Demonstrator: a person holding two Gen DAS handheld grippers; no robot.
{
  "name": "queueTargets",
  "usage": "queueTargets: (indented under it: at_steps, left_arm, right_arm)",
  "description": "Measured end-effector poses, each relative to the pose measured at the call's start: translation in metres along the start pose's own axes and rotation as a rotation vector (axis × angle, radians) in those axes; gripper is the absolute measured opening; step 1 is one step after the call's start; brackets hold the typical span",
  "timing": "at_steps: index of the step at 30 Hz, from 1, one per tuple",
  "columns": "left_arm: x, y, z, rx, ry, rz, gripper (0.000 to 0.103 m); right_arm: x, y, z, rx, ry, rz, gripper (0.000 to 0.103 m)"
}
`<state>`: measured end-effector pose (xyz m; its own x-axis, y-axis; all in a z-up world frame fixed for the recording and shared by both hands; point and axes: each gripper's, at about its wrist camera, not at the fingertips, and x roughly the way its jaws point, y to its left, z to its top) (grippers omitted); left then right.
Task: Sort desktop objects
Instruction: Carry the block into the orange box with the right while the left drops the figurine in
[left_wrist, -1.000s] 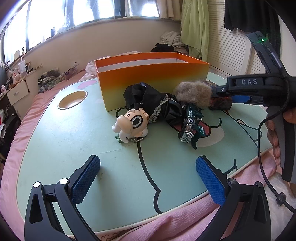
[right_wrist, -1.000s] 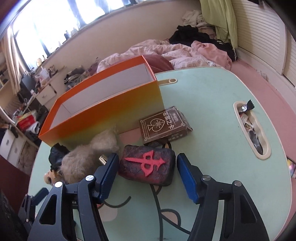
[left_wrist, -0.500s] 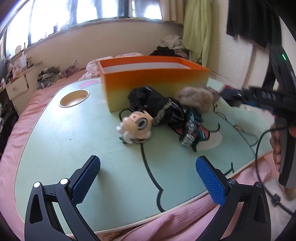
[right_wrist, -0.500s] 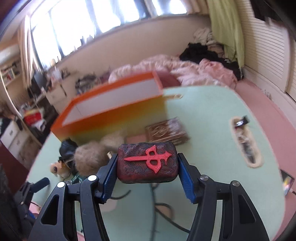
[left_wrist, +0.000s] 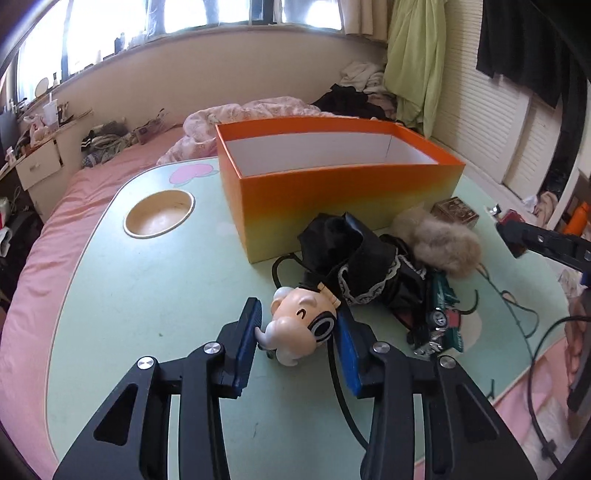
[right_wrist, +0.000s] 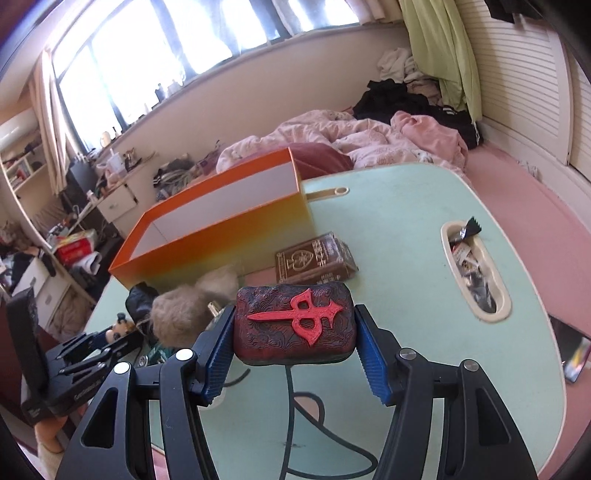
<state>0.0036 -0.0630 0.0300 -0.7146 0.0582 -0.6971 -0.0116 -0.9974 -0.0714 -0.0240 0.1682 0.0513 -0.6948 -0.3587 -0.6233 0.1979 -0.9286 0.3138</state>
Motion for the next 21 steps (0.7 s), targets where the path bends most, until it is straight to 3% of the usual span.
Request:
queueTargets:
  at_steps: [3,8,11,12,14,16,21]
  left_arm:
    - [-0.017,0.004,0.017,-0.035,-0.056,-0.013,0.040]
    - [-0.029,-0.019,0.077,0.037,-0.161,0.008,0.040]
    - [-0.010,-0.024,0.107,0.031,-0.157,0.050,0.042]
    - [0.003,-0.023,0.112,0.020,-0.125,0.081,0.046]
    - [0.027,-0.020,0.113,0.000,-0.069,0.166,0.059]
    - [0.034,-0.017,0.106,0.011,-0.057,0.153,0.061]
    - [0.010,-0.006,0.090,-0.038,-0.080,0.075,0.067]
  right_arm:
    - [0.001,0.015,0.022,-0.008,-0.033,0.038,0.061]
    - [0.022,0.065,0.063,-0.083,-0.057,0.047,0.061]
    - [0.046,0.080,0.082,-0.106,-0.093,-0.018,0.062]
    - [0.059,0.084,0.085,-0.127,-0.089,-0.054,0.067]
    - [0.087,0.087,0.084,-0.182,-0.021,-0.139,0.077]
    - [0.106,0.087,0.077,-0.224,0.060,-0.157,0.077]
    - [0.061,0.083,0.059,-0.206,-0.096,-0.071,0.078]
